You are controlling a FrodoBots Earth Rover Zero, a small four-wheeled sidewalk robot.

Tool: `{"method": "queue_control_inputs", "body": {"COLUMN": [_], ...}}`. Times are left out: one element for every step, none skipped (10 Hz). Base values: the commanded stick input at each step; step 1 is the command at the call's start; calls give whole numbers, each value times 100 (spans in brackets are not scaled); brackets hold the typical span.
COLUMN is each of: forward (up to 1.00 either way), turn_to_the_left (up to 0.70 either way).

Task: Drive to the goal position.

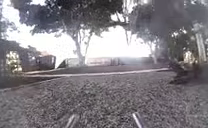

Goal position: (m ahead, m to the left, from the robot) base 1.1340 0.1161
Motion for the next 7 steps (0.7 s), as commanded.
{"method": "queue_control_inputs", "body": {"forward": [70,70,70,70,70,70,70], "turn_to_the_left": [0,0,0,0,0,0,0]}}
